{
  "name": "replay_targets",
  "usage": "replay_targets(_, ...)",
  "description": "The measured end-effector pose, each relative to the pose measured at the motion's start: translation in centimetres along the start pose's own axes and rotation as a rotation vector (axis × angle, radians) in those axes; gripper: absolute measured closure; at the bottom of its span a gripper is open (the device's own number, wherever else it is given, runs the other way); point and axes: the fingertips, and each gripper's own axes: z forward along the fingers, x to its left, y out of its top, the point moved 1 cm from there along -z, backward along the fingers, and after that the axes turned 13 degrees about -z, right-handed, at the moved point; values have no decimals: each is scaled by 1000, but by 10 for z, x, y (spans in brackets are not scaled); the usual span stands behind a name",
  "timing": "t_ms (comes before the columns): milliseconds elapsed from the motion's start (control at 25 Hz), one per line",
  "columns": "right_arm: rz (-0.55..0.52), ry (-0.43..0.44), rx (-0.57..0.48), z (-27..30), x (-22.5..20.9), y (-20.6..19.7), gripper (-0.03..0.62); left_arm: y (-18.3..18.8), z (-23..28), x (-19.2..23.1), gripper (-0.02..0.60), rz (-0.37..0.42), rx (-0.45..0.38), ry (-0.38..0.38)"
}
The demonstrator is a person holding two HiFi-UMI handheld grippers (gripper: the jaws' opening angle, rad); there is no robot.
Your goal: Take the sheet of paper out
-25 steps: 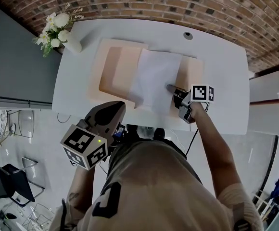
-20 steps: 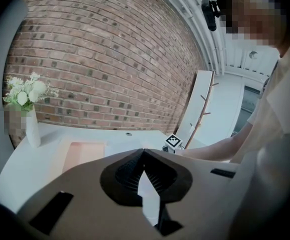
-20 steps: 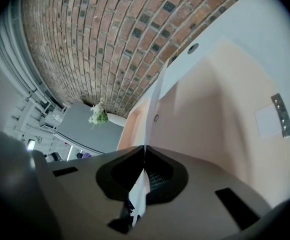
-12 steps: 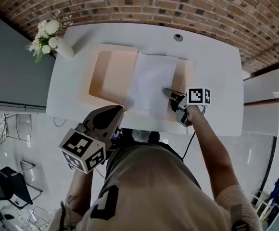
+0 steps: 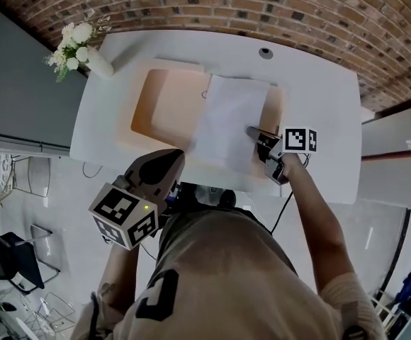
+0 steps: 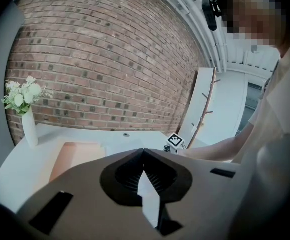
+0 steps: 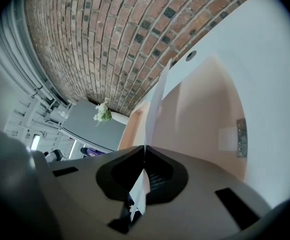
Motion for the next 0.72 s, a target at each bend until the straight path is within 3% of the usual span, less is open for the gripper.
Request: replay_targets(720,-36,129,-56,-39,24,10,569,-13,-5,-31,568,-7,-24,81)
